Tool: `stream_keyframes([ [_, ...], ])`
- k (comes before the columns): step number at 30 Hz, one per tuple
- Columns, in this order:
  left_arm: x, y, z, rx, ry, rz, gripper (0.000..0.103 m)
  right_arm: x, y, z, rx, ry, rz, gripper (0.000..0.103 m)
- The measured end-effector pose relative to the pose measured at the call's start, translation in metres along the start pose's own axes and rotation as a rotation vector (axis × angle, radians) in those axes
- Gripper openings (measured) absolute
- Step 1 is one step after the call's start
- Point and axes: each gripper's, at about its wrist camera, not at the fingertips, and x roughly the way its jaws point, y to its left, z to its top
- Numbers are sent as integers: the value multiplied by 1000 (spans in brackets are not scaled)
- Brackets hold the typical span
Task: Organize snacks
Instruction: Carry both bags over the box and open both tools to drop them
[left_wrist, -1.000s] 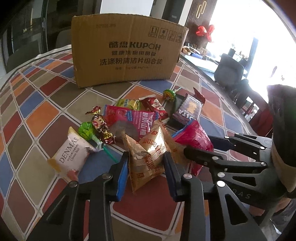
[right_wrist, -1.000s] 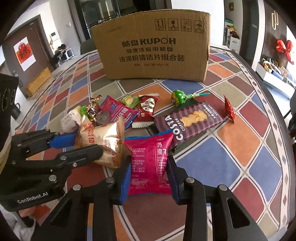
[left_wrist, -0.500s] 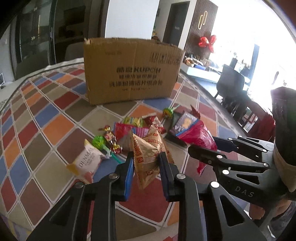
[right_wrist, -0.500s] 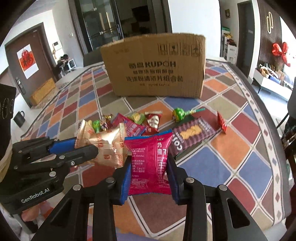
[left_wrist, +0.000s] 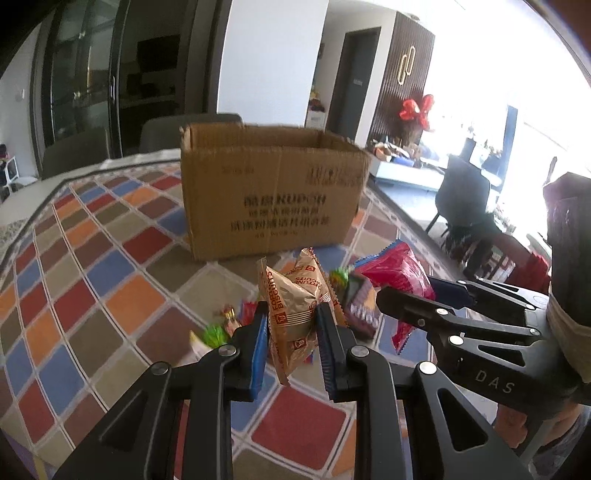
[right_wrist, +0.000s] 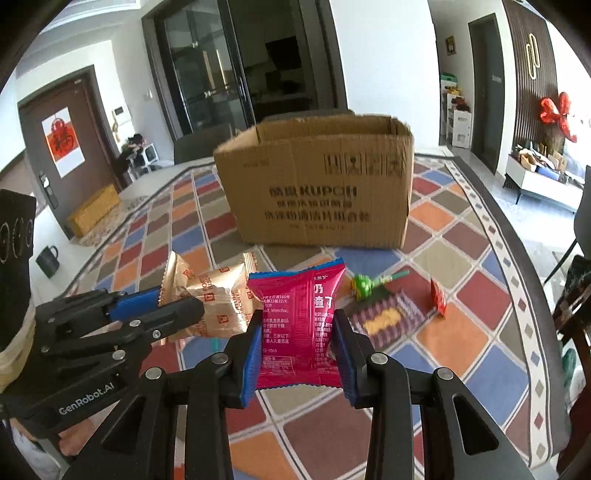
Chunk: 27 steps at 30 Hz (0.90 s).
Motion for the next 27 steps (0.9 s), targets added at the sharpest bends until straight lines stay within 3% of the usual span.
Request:
stream_keyframes([
  [17, -8, 17, 100, 24, -144, 46, 25, -7, -3, 98, -30, -158, -37, 37],
  [27, 20, 38, 148, 28, -146, 104, 25, 23, -7, 150, -45, -140, -60, 37],
])
